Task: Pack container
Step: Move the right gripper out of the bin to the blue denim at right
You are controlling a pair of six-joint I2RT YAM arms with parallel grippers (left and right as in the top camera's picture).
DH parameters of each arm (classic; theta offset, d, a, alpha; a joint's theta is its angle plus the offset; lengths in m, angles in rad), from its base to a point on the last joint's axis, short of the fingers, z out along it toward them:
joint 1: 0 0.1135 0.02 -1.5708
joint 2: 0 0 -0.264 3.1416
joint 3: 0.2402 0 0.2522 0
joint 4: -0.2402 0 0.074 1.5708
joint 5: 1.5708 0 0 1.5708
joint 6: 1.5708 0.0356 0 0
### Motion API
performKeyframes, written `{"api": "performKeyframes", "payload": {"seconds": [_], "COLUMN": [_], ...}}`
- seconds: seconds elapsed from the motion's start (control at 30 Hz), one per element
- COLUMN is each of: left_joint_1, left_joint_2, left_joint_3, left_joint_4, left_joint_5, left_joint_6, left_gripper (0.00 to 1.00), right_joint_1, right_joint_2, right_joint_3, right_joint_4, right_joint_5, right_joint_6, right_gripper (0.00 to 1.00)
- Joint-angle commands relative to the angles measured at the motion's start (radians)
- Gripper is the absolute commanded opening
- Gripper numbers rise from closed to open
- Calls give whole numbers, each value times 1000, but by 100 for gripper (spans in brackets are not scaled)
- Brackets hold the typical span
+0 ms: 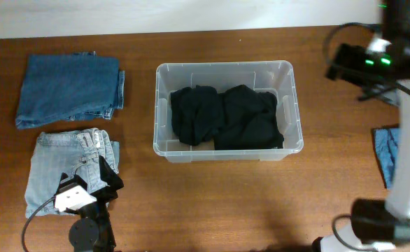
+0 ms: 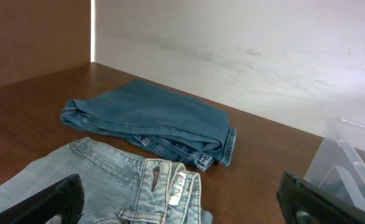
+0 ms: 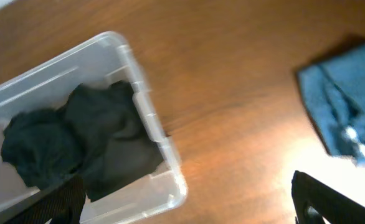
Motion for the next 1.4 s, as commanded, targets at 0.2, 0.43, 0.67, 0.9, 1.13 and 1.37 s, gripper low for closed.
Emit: {"api": "performKeyframes", "payload": {"seconds": [0.2,0.43,0.67,0.9,1.13,1.37], "left_joint_1": [5,5,5,5,5,5], "left_joint_2": [-6,-6,-6,-6,-6,-6], "left_joint_3": [-1,-1,-1,-1,-1,-1], "left_joint_4": [-5,-5,-5,-5,-5,-5], "left_joint_5": [-11,-11,-11,-11,-11,-11], "left_joint_6": [-2,-2,-2,-2,-2,-2], "left_gripper": [99,100,99,99,99,99], "right_joint_1": [-460,-730,-921,-983,-983,-984], "right_joint_2": [-166,-166,-166,-166,-164,-100], "right_joint_3": [-341,-553,-758,-942,-1043,-1114], "right_joint_4": [-3,106,217,380,543,673], "right_joint_5": [-19,-86,-130,-148,-130,-134], "right_joint_6": [32,71,96,96,95,95], "right_gripper": [99,99,99,99,99,98]}}
